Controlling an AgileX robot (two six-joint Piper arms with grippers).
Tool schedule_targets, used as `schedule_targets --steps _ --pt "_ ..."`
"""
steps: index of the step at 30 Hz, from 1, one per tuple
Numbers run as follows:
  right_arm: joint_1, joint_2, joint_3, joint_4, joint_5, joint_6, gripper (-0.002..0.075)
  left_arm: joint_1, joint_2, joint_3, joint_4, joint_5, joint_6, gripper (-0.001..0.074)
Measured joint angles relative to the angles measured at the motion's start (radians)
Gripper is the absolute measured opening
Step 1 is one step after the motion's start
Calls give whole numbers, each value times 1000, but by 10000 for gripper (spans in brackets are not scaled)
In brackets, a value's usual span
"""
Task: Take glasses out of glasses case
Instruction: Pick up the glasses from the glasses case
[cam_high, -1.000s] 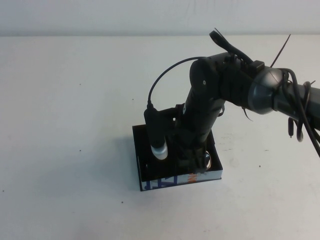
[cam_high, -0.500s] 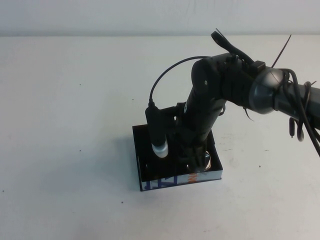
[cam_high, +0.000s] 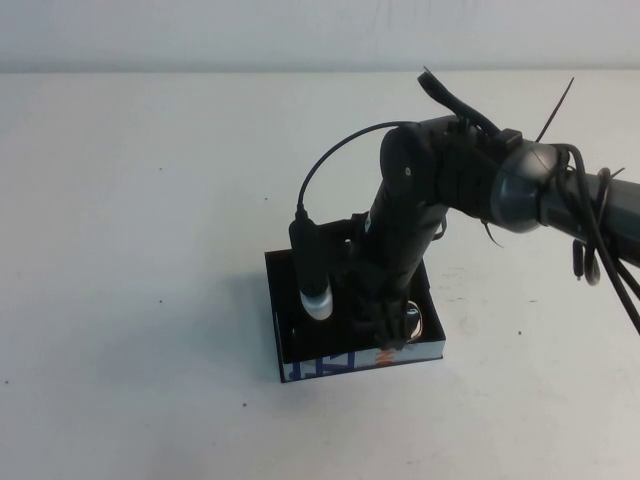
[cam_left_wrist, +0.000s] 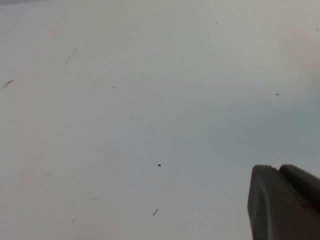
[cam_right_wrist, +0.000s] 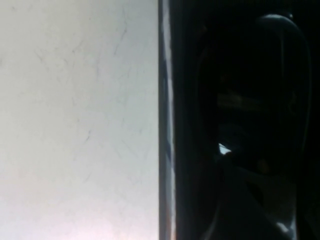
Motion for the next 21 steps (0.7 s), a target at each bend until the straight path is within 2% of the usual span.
schedule_targets --steps 7,10,17,21 --pt "-2 6 3 6 0 0 253 0 0 0 0 0 0 -5" --pt "-7 8 4 7 0 0 208 0 0 0 0 0 0 -5" --pt "-9 2 4 23 17 0 44 0 0 0 0 0 0 -5" --pt "-9 -2 4 30 26 0 22 0 0 0 0 0 0 -5"
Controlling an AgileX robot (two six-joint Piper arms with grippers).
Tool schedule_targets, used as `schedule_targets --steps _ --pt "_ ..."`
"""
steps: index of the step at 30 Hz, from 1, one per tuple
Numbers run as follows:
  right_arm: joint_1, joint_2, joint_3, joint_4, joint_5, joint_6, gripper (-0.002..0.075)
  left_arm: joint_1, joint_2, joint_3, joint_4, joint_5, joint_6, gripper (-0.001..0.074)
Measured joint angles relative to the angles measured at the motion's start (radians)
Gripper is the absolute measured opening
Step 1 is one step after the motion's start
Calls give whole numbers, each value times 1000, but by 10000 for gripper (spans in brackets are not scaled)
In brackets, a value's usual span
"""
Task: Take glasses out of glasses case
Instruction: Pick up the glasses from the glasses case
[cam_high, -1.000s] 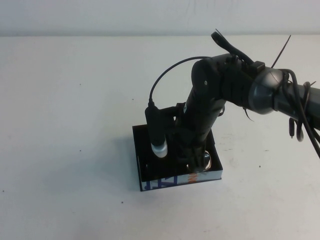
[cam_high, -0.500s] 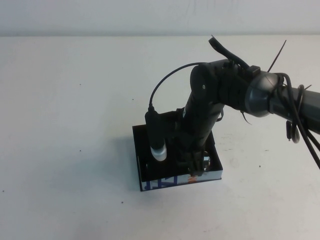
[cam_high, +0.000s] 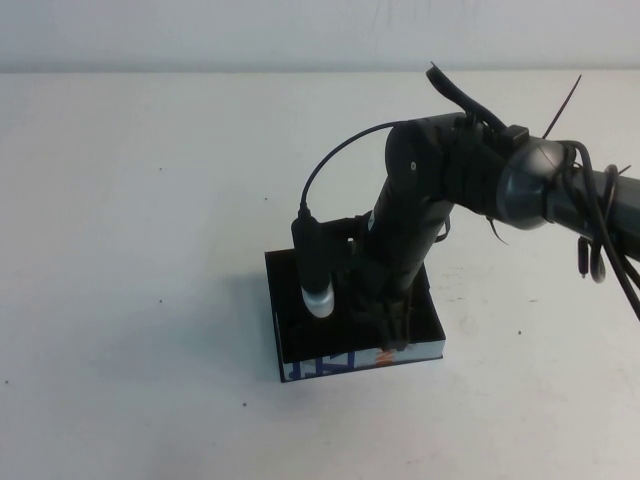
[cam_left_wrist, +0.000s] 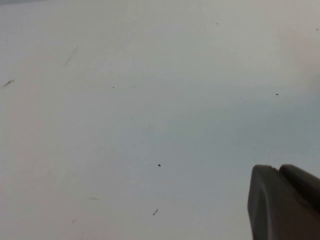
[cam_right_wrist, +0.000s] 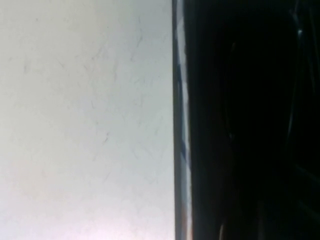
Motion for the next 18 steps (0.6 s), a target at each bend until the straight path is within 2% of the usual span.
schedule_targets --steps 18 --pt "-4 -168 0 -38 51 36 8 0 0 0 0 0 0 -5"
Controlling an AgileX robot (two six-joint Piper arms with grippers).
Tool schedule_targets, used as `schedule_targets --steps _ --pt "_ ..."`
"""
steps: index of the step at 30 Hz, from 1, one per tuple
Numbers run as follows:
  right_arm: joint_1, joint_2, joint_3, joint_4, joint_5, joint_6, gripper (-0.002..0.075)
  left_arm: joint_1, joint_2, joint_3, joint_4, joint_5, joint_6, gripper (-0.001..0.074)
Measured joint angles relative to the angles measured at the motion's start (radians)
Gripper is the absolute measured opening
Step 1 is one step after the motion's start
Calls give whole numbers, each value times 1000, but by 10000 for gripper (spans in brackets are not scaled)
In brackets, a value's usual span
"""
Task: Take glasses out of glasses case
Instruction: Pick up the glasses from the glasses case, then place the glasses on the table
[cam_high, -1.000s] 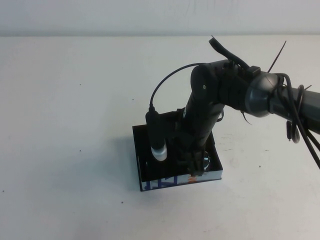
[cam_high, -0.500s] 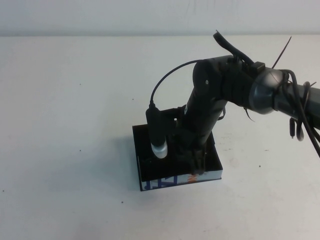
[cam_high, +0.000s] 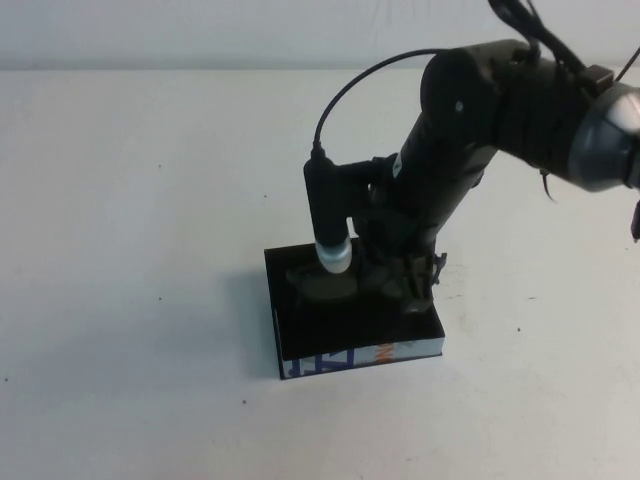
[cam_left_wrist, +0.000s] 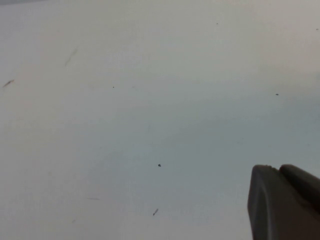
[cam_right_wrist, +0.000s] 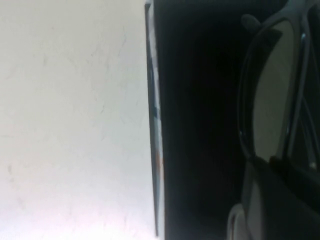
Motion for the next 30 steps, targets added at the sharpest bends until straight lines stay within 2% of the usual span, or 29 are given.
schedule_targets --steps 3,7,17,23,30 --pt "-11 -39 0 -15 29 73 8 0 0 0 0 0 0 -5" --pt "-53 -81 0 -45 90 273 8 0 0 0 0 0 0 -5" --pt "-326 -143 67 185 105 784 7 0 0 0 0 0 0 -5" --pt "-427 -193 223 211 91 934 7 0 0 0 0 0 0 -5" --pt "-472 -253 506 209 -94 1022 7 0 0 0 0 0 0 -5"
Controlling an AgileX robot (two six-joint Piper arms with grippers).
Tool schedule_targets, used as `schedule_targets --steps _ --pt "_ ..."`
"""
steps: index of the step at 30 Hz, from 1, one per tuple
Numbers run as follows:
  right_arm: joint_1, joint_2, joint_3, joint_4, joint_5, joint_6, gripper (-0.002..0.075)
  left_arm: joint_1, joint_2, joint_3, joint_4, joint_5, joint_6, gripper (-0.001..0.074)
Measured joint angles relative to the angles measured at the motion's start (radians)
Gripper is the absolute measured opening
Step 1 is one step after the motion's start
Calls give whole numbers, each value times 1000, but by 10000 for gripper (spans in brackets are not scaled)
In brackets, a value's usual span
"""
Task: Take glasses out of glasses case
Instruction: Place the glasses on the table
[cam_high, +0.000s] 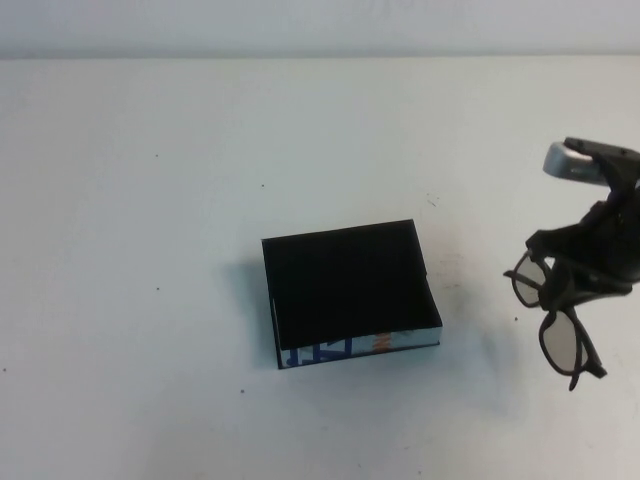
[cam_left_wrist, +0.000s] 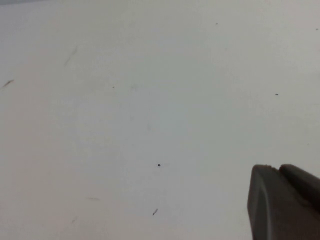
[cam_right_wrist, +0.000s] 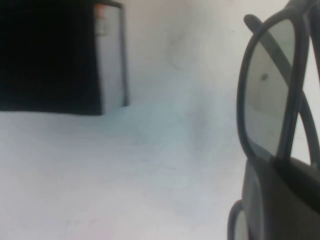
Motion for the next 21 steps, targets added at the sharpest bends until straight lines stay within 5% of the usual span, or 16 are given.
schedule_targets --steps 13,21 --pt "-3 53 158 -25 -318 40 7 0 0 0 0 0 0 -5" --pt "-3 95 148 11 -353 40 14 0 0 0 0 0 0 -5"
